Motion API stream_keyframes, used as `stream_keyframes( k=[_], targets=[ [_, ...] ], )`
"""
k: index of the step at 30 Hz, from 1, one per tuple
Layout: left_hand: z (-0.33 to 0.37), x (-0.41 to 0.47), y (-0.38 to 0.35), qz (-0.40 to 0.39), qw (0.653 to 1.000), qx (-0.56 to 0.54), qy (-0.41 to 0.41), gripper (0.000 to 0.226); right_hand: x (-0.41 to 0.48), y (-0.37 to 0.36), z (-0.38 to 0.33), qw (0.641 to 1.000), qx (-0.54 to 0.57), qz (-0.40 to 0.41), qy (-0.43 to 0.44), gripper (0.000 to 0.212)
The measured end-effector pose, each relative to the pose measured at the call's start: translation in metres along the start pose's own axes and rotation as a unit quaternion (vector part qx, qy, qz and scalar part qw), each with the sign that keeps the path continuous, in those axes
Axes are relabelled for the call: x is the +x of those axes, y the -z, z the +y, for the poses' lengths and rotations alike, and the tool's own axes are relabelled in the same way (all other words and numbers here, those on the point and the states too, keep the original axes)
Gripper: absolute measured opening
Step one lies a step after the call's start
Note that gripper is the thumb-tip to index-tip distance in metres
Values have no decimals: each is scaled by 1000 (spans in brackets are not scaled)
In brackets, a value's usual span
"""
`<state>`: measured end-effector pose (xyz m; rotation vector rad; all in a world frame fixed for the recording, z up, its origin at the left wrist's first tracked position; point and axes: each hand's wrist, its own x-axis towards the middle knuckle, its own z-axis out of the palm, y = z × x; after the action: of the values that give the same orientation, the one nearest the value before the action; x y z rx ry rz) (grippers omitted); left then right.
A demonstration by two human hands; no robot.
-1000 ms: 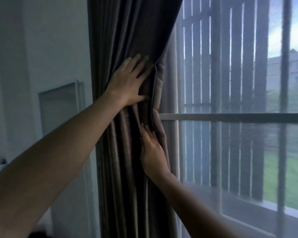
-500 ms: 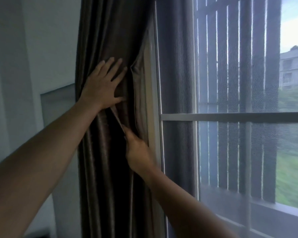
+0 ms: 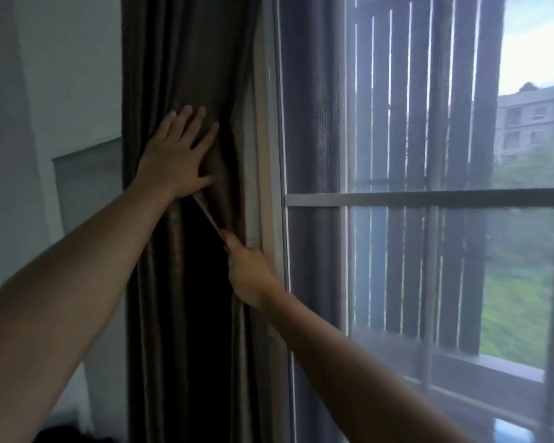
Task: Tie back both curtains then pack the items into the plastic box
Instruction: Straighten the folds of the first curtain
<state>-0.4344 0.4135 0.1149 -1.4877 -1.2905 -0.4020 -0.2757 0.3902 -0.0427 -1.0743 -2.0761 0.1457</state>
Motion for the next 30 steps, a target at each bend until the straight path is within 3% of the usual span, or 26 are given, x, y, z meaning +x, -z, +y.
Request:
stream_keyframes(
  k=[4,8,11,15,21,26,30],
  targets=[
    [46,9,52,-13,991,-132,17,75,-37,21,11,998,11,47,40,36],
    [94,26,110,138,944,-299,27,54,-92,71,24,973,16,213,92,29],
    [133,41,139,228,902,-367,22,51,-134,121,30,926,-24,350,139,22],
    [200,50,172,302,848,-436,-16,48,-182,191,40,872,-141,440,159,22],
    [308,45,229,360,766,-522,-106,47,-263,276,54,812,-330,476,73,27],
    [372,35,292,363,698,-601,-139,50,-336,313,61,767,-457,449,-27,31],
    [412,27,344,349,640,-661,-179,56,-397,345,66,711,-560,411,-111,30]
  ],
)
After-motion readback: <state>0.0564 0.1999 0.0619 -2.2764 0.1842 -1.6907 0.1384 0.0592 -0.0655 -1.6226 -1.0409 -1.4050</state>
